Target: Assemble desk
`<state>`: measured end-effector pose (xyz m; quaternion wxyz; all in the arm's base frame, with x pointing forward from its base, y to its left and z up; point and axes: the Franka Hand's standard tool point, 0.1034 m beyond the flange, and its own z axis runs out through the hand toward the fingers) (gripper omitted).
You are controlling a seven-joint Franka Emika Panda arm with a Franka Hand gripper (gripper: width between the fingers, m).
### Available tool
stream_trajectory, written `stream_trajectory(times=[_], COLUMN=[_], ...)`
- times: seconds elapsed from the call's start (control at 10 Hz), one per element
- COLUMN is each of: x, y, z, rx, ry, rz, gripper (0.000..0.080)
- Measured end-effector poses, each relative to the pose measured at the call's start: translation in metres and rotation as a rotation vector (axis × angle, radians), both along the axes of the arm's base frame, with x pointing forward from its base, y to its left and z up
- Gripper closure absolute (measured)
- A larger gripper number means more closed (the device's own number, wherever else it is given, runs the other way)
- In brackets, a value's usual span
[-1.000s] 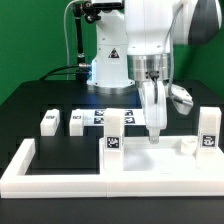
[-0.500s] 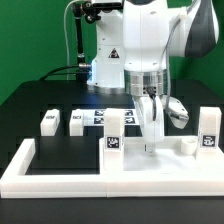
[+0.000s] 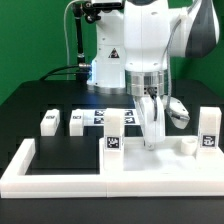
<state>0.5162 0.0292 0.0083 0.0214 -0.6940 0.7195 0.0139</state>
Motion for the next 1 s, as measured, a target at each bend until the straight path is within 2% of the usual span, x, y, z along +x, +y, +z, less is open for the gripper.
stream_trajectory(times=[1.0], x=[0.0035], y=[-0.0021], z=[0.0024], rx=[-0.008], ry=[-0.021], rz=[0.041], gripper=[0.0745])
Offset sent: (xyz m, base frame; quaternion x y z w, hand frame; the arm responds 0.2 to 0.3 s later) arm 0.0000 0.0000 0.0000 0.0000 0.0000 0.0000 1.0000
